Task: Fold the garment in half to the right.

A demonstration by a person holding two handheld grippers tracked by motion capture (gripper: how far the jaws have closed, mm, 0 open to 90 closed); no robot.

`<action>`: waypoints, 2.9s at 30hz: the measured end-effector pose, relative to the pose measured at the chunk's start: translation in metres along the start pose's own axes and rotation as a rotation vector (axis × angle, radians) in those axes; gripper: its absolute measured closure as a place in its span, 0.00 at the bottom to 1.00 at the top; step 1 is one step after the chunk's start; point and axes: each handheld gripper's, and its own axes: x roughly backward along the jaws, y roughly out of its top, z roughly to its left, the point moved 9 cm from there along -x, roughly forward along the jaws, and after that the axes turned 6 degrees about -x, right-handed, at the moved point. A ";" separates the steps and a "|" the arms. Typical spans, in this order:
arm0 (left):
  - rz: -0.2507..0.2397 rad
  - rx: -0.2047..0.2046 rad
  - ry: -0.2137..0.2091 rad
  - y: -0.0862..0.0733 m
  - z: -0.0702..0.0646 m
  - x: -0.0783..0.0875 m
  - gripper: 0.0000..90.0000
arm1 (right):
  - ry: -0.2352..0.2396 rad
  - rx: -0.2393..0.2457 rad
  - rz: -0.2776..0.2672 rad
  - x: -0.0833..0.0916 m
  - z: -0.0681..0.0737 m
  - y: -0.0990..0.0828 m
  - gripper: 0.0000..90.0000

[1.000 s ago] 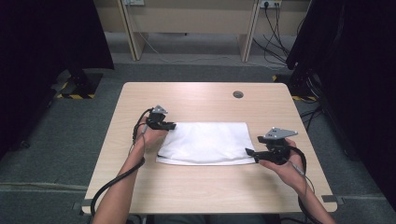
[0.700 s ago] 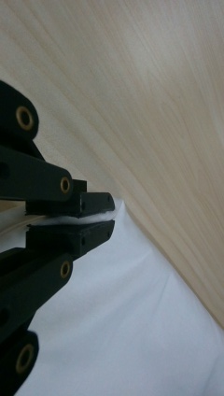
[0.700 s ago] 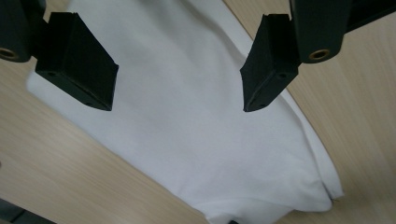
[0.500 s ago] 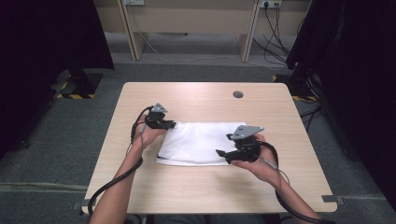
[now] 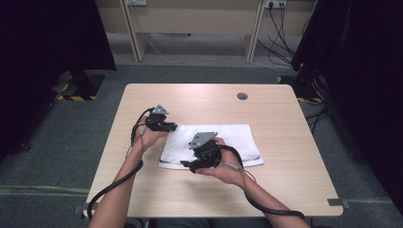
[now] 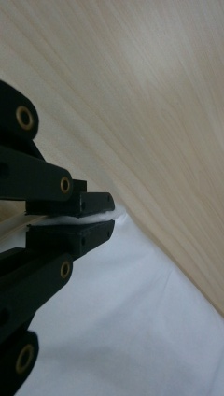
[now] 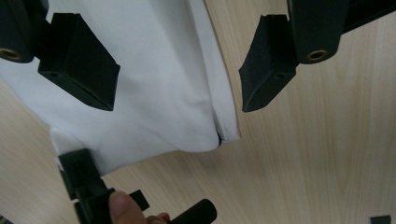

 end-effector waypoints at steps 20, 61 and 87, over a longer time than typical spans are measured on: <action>0.027 -0.008 0.000 -0.003 0.001 0.002 0.94 | 0.031 0.044 0.081 -0.076 0.021 0.009 0.38; 0.104 -0.001 -0.009 -0.001 0.006 0.013 0.94 | 0.040 0.021 0.039 -0.086 0.029 0.029 0.86; 0.170 -0.013 0.012 0.049 0.003 0.038 0.93 | 0.081 -0.049 -0.094 -0.040 0.020 0.068 0.89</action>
